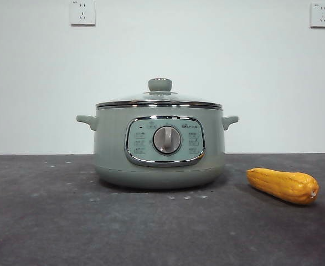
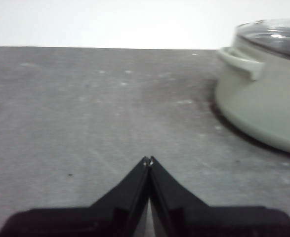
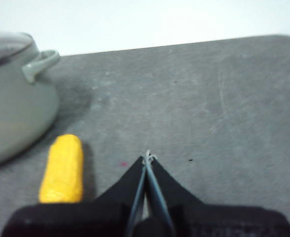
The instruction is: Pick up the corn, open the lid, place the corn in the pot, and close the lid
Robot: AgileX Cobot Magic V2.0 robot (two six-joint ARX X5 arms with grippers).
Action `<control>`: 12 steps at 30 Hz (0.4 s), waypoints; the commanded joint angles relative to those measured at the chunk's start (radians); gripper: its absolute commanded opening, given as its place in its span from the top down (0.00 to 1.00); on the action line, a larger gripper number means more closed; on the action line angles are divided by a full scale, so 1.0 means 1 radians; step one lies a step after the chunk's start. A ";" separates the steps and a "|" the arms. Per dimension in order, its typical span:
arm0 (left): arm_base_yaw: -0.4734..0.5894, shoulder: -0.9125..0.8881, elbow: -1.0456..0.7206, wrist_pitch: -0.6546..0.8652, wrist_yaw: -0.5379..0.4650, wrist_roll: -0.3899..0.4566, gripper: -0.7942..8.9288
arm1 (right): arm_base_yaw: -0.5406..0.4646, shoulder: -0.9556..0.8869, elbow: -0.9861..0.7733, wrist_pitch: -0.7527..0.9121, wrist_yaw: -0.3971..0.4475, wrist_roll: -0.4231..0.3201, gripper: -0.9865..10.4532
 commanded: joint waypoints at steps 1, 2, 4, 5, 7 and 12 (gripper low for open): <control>0.003 0.000 0.013 -0.001 0.033 -0.055 0.92 | -0.001 -0.001 0.012 0.003 -0.017 0.143 0.92; 0.003 0.000 0.026 -0.006 0.033 -0.071 0.92 | 0.000 -0.001 0.024 0.003 -0.019 0.166 0.92; 0.002 0.001 0.056 -0.017 0.032 -0.094 0.92 | 0.000 -0.001 0.055 0.003 -0.026 0.186 0.92; 0.002 0.003 0.074 -0.024 0.032 -0.103 0.92 | 0.000 0.000 0.076 0.003 -0.026 0.198 0.92; 0.002 0.013 0.114 -0.039 0.034 -0.111 0.92 | 0.000 0.008 0.122 0.002 -0.026 0.208 0.92; 0.002 0.077 0.255 -0.093 0.075 -0.146 0.92 | 0.000 0.090 0.270 -0.020 -0.053 0.207 0.92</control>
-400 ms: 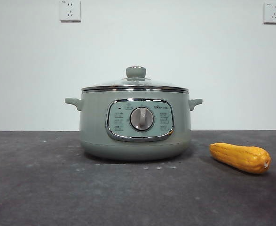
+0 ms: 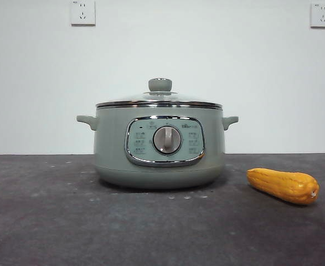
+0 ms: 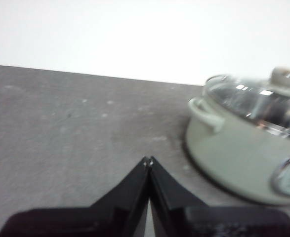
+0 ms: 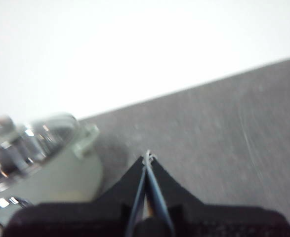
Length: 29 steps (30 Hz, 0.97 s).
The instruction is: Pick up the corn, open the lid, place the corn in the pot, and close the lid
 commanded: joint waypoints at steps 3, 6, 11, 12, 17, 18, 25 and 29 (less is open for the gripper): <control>0.002 0.087 0.148 -0.048 0.055 -0.006 0.92 | 0.000 0.120 0.160 -0.067 -0.073 0.003 0.92; 0.002 0.167 0.262 -0.113 0.093 0.024 0.92 | 0.000 0.218 0.289 -0.156 -0.126 -0.039 0.92; 0.002 0.299 0.444 -0.236 0.161 0.087 0.92 | 0.000 0.380 0.525 -0.354 -0.184 -0.162 0.92; 0.001 0.324 0.479 -0.262 0.166 0.097 0.92 | 0.000 0.412 0.574 -0.402 -0.192 -0.194 0.92; 0.000 0.423 0.616 -0.366 0.225 0.131 0.92 | 0.001 0.534 0.768 -0.588 -0.192 -0.285 0.92; -0.001 0.435 0.633 -0.379 0.240 0.132 0.92 | 0.001 0.550 0.794 -0.610 -0.192 -0.286 0.92; -0.001 0.481 0.705 -0.447 0.284 0.156 0.92 | 0.002 0.625 0.894 -0.719 -0.240 -0.316 0.92; -0.001 0.482 0.706 -0.447 0.284 0.155 0.93 | 0.001 0.628 0.895 -0.723 -0.243 -0.316 0.92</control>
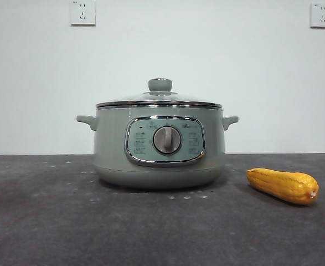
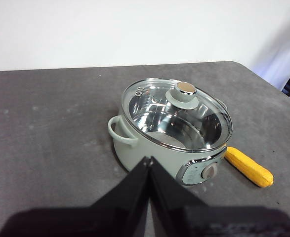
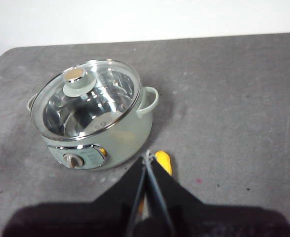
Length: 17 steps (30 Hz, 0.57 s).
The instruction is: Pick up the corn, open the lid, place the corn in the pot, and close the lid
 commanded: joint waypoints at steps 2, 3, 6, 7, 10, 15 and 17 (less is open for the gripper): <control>-0.001 0.002 0.005 0.000 0.006 0.014 0.92 | 0.001 -0.001 0.003 0.004 -0.003 -0.012 0.92; -0.001 0.002 0.005 0.000 0.006 0.014 0.92 | 0.001 0.000 0.003 0.004 -0.003 -0.011 0.92; -0.001 0.002 0.005 0.001 0.006 0.014 0.92 | 0.001 0.001 0.003 0.003 -0.003 -0.010 0.91; -0.001 0.002 0.005 0.001 0.006 0.014 0.91 | 0.001 0.001 0.003 0.004 -0.003 -0.004 0.90; -0.001 0.002 0.005 0.002 0.020 0.014 0.71 | 0.001 0.001 0.003 0.003 -0.004 -0.002 0.77; -0.002 0.004 0.005 0.005 0.039 0.014 0.30 | 0.001 0.002 0.003 0.003 -0.023 0.000 0.42; -0.002 0.004 0.005 0.006 0.039 0.014 0.30 | 0.001 0.003 0.003 0.003 -0.023 0.000 0.41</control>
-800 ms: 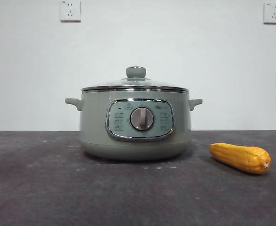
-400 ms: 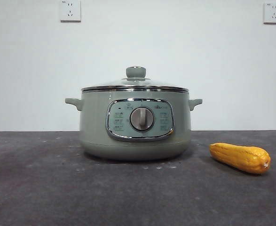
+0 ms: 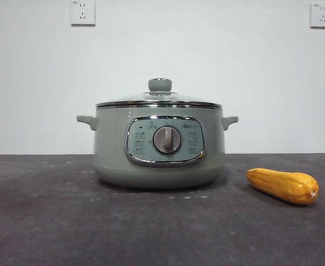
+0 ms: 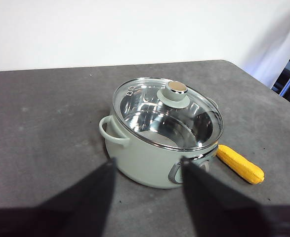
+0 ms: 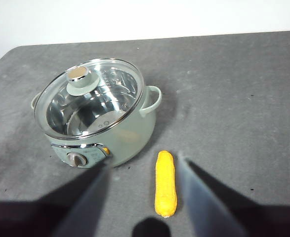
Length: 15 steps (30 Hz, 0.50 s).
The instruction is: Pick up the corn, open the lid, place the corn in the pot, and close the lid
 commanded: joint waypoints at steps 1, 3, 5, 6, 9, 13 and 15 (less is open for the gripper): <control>-0.002 0.001 0.005 0.005 0.004 0.011 0.30 | 0.001 0.001 0.003 0.003 -0.007 0.000 0.41; -0.002 0.001 0.005 0.006 0.004 0.011 0.30 | 0.001 0.001 0.003 0.003 -0.013 0.000 0.41; -0.002 0.001 0.005 0.008 0.004 0.011 0.30 | 0.001 0.002 0.003 0.003 -0.016 0.000 0.41; -0.002 0.001 0.005 0.008 0.004 0.011 0.30 | 0.001 0.002 0.003 0.003 -0.016 0.000 0.41; -0.002 0.001 0.005 0.008 0.004 0.011 0.30 | 0.001 0.008 0.003 0.000 -0.016 0.000 0.41; -0.001 0.001 0.005 0.008 0.004 0.011 0.30 | 0.002 0.027 0.003 -0.001 -0.033 0.000 0.42; -0.002 0.001 0.005 0.008 0.004 0.011 0.30 | 0.002 0.043 0.003 -0.001 -0.042 0.000 0.42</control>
